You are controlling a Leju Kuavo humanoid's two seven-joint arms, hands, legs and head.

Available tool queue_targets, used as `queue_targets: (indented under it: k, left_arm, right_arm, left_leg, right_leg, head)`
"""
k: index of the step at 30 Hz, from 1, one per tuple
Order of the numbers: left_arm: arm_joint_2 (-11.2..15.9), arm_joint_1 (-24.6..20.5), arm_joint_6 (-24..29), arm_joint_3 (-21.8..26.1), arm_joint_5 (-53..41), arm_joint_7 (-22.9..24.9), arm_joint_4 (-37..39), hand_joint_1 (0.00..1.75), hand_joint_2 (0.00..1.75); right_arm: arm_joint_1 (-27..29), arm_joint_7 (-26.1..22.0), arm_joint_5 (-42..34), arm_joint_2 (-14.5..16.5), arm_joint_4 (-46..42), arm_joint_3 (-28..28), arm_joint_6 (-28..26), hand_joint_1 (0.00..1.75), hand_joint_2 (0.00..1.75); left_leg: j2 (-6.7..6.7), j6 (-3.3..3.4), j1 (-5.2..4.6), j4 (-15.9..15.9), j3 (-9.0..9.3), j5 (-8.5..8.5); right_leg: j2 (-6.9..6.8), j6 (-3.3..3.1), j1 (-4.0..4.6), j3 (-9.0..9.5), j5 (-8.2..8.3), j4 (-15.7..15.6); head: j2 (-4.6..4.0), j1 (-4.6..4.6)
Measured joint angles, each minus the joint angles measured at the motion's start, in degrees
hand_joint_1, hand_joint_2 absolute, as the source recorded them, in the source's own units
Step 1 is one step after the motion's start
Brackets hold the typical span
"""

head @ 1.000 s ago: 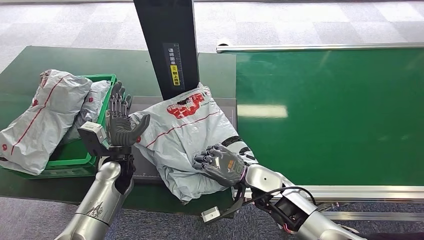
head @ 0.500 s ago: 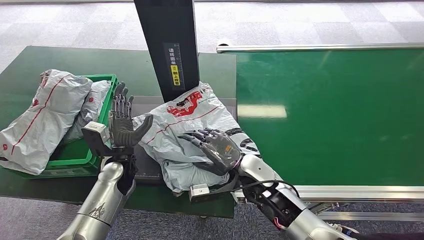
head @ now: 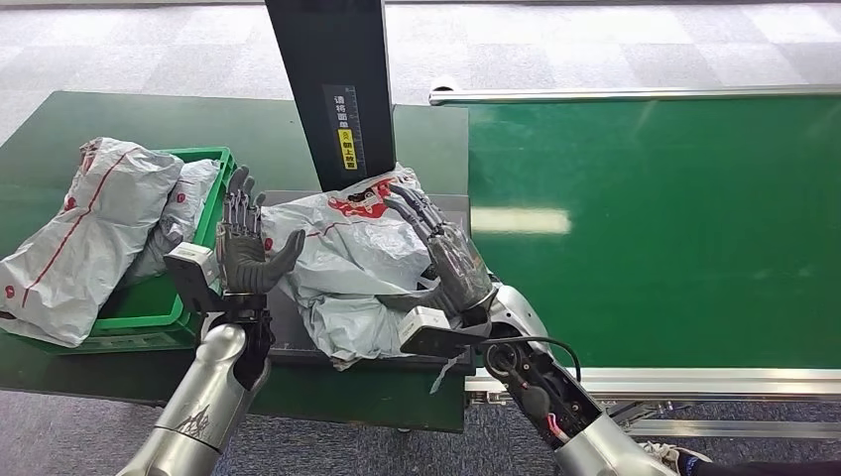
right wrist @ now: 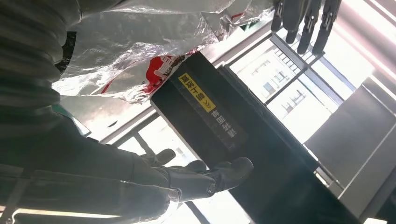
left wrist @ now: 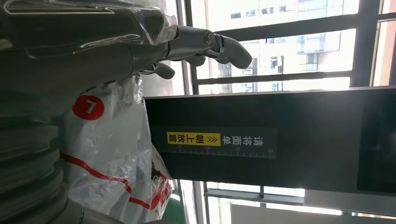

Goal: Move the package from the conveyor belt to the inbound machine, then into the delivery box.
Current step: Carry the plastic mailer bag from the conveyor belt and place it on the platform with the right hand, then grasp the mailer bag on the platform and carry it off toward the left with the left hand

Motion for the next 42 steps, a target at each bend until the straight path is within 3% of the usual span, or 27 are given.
queue_targets:
  k: [5,11,28,35,42]
  left_arm:
    - [-0.14,0.46,0.39,-0.04,-0.11,0.58,-0.4,0.0,1.75]
    - [-0.25,1.11,1.76,-0.07,-1.45,1.19,-0.5,0.0,1.75]
    - [-0.4,1.42,2.94,-0.08,-2.62,1.84,-0.29,0.0,1.75]
    - [0.52,2.81,1.2,-1.99,-10.03,0.63,-0.87,0.0,1.75]
    - [1.68,4.05,-0.71,-8.09,-24.86,4.37,-2.16,0.0,1.75]
  right_arm:
    - [2.01,-2.15,-4.4,0.78,-0.51,-3.94,1.96,0.0,1.75]
    - [4.53,-3.75,-10.83,1.29,-2.49,-7.33,8.29,0.0,1.75]
    - [5.47,-2.34,-26.11,1.45,-3.39,-15.07,22.64,0.0,1.75]
    - [5.32,-1.0,-29.4,1.82,-3.32,-18.22,22.88,0.0,1.75]
    - [4.76,5.5,-41.16,3.3,-2.55,-25.12,20.91,0.0,1.75]
  left_leg:
    - [0.0,0.0,-0.01,0.0,0.0,0.0]
    - [0.0,0.0,0.0,0.0,0.0,0.0]
    - [0.01,0.0,0.0,0.0,-0.01,0.0]
    - [-0.02,0.0,0.0,-0.01,-0.01,0.0]
    - [0.0,0.0,-0.01,-0.01,-0.01,0.0]
  right_leg:
    - [0.0,0.0,-0.01,0.01,0.0,0.0]
    - [0.0,0.0,0.0,-0.01,0.0,0.0]
    - [0.0,0.0,0.0,-0.01,0.0,0.0]
    - [0.0,0.0,0.0,0.01,0.0,0.0]
    - [0.0,0.0,-0.02,0.02,0.0,0.0]
  head:
    - [0.01,0.0]
    - [-0.01,-0.01]
    - [0.0,-0.01]
    - [-0.01,0.0]
    - [-0.01,0.0]
